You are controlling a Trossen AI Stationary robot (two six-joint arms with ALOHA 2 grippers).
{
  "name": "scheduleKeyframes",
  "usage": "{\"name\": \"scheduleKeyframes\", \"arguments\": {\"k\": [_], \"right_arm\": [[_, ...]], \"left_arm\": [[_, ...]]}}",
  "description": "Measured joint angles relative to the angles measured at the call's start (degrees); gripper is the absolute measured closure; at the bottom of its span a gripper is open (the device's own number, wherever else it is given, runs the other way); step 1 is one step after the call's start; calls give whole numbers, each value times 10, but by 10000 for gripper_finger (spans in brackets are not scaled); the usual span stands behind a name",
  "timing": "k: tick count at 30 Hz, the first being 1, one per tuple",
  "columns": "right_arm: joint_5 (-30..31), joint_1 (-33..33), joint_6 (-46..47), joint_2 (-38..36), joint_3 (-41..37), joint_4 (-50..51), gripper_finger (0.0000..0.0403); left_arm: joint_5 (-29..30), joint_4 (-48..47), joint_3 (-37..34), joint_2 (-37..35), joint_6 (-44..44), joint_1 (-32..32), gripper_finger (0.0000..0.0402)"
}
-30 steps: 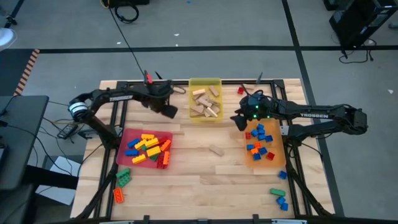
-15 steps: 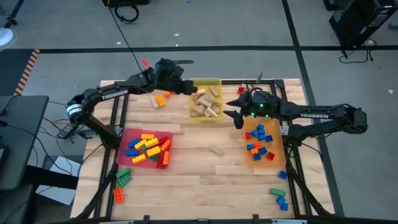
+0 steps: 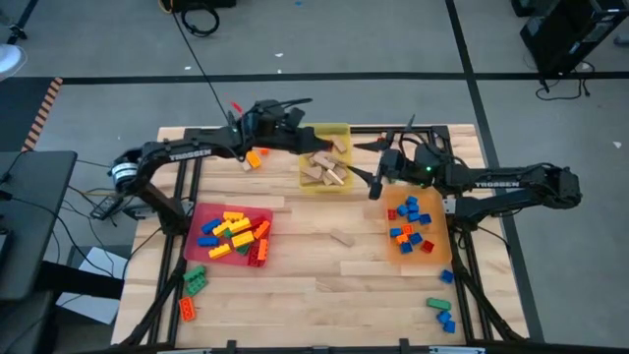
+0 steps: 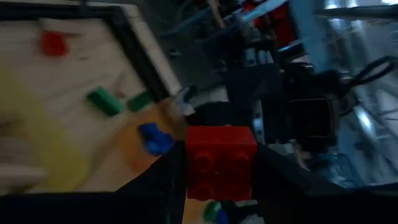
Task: Sort blocks by size
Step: Put the 1 stud red game piece into the orange bin
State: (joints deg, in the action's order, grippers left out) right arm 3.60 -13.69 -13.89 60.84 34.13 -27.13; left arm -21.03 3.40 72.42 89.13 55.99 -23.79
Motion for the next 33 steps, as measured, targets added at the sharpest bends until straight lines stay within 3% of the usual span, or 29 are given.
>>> {"name": "scheduleKeyframes", "arguments": {"k": [9,16,20,26,33], "right_arm": [[0,2,-2,15,0,-8,74],[18,3,-2,16,0,-4,83],[18,3,-1,17,0,16,97],[19,3,-1,17,0,24,137],[19,1,-2,17,0,24,228]], "left_arm": [[-66,174,0,90,105,19,246],[-100,286,0,151,163,29,245],[-114,297,10,168,167,30,245],[-119,294,32,176,155,30,245],[-118,270,35,176,132,28,245]]}}
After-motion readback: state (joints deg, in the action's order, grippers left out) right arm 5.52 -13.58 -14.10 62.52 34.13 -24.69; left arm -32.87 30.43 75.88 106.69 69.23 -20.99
